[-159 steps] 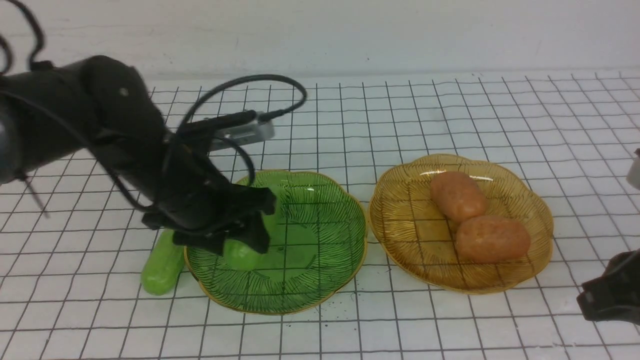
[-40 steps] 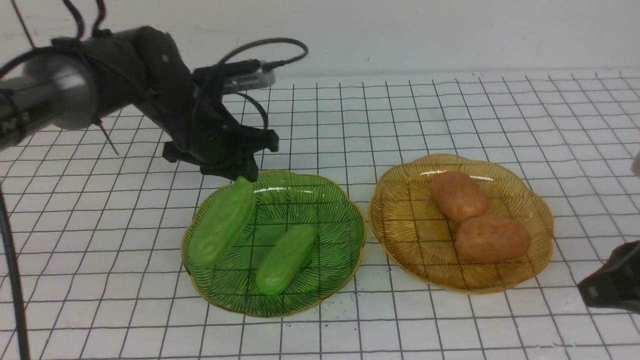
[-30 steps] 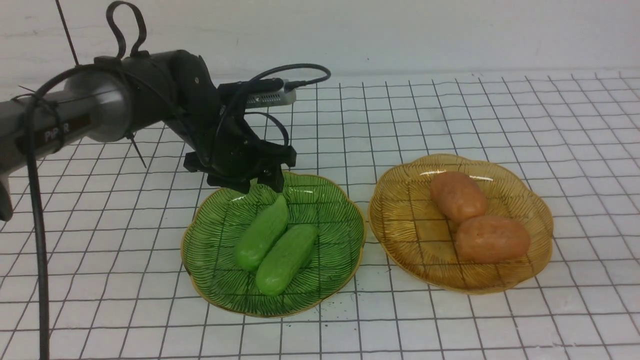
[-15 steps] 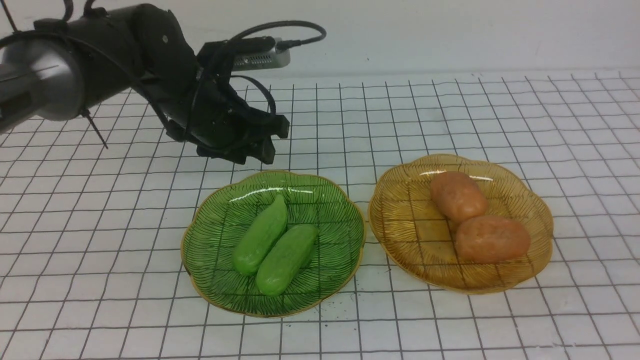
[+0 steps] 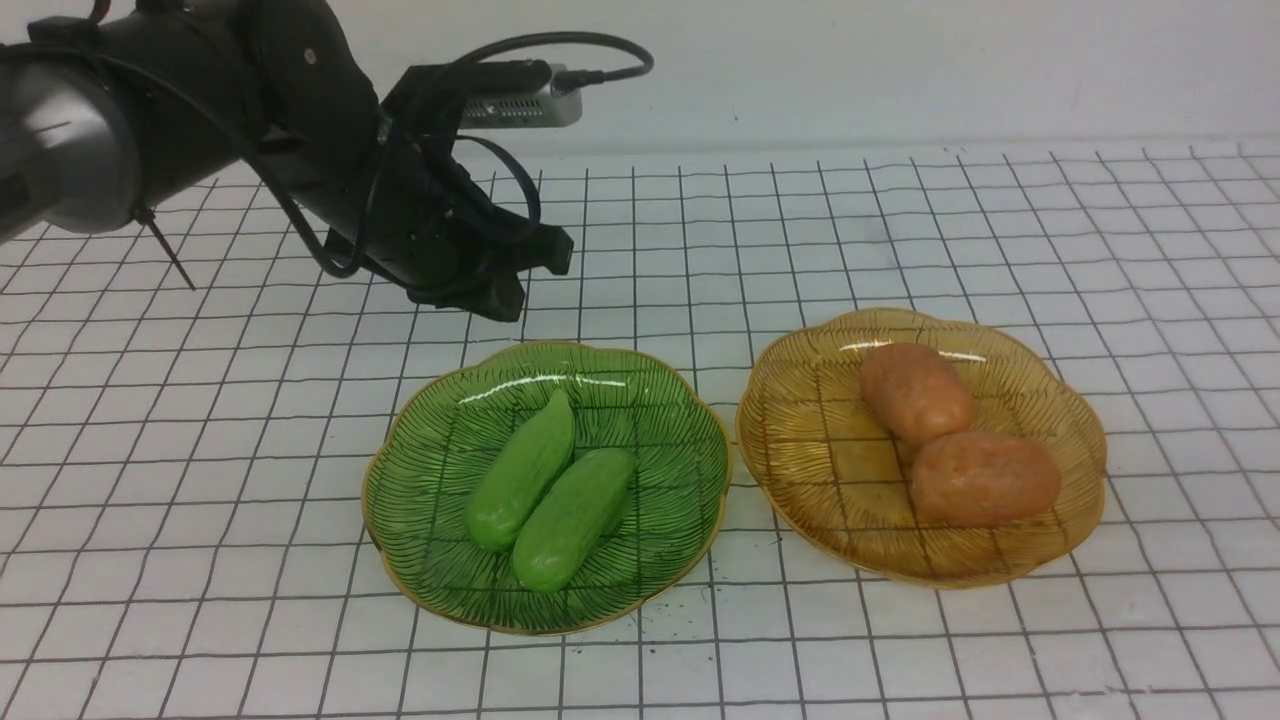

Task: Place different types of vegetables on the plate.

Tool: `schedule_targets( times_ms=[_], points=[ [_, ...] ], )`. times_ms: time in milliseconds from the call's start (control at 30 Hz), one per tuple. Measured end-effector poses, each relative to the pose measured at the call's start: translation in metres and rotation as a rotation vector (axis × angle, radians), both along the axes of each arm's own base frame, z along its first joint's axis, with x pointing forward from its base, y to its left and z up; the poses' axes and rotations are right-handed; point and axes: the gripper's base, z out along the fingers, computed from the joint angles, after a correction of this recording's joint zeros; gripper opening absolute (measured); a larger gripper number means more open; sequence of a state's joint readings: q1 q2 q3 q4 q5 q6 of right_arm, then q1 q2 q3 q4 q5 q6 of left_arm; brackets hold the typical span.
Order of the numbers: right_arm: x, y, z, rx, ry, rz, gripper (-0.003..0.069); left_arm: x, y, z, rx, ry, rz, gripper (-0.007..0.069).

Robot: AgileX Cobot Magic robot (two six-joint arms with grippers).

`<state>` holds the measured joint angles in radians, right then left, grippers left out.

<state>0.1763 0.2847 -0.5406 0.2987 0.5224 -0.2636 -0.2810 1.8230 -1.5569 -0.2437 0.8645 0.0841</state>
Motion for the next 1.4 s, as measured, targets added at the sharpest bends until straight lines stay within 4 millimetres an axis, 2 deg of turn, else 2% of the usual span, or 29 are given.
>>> schedule_targets(
  times_ms=[267,400,533,567,600,667,867,933,1067,1400],
  points=[
    [0.001,0.001,-0.009,-0.013,0.05,0.01,-0.0015,-0.011,0.003,0.011,0.013,0.03,-0.018,-0.0008],
    [-0.004,-0.001,-0.033,-0.017,0.045,0.0,-0.0015,-0.024,0.007,0.037,0.01,-0.032,-0.021,-0.0008],
    [-0.008,-0.004,-0.057,-0.032,-0.017,-0.032,-0.0015,-0.033,0.01,0.052,0.005,-0.068,-0.022,-0.0008],
    [-0.008,-0.005,-0.056,-0.031,-0.027,-0.034,-0.0015,-0.033,0.01,0.053,0.004,-0.07,-0.022,-0.0008],
    [-0.008,-0.006,-0.071,-0.051,-0.042,-0.049,-0.0015,-0.039,0.012,0.06,0.001,-0.068,-0.026,-0.0008],
    [-0.007,-0.007,-0.083,-0.067,-0.051,-0.059,-0.0015,-0.044,0.012,0.065,-0.008,-0.07,-0.029,-0.0008],
    [-0.004,-0.009,-0.135,-0.145,0.013,-0.08,-0.0015,-0.093,0.024,0.123,-0.069,-0.194,-0.041,-0.0008],
    [-0.003,-0.01,-0.144,-0.166,0.043,-0.103,-0.0015,-0.113,0.029,0.138,-0.068,-0.201,-0.054,-0.0008],
    [-0.002,-0.012,-0.15,-0.191,0.076,-0.134,-0.0015,-0.146,0.04,0.15,-0.011,-0.146,-0.082,-0.0008],
    [-0.002,-0.018,-0.158,-0.309,0.098,-0.199,-0.0015,-0.186,0.06,0.17,0.055,-0.243,-0.044,-0.0008]
  ],
)
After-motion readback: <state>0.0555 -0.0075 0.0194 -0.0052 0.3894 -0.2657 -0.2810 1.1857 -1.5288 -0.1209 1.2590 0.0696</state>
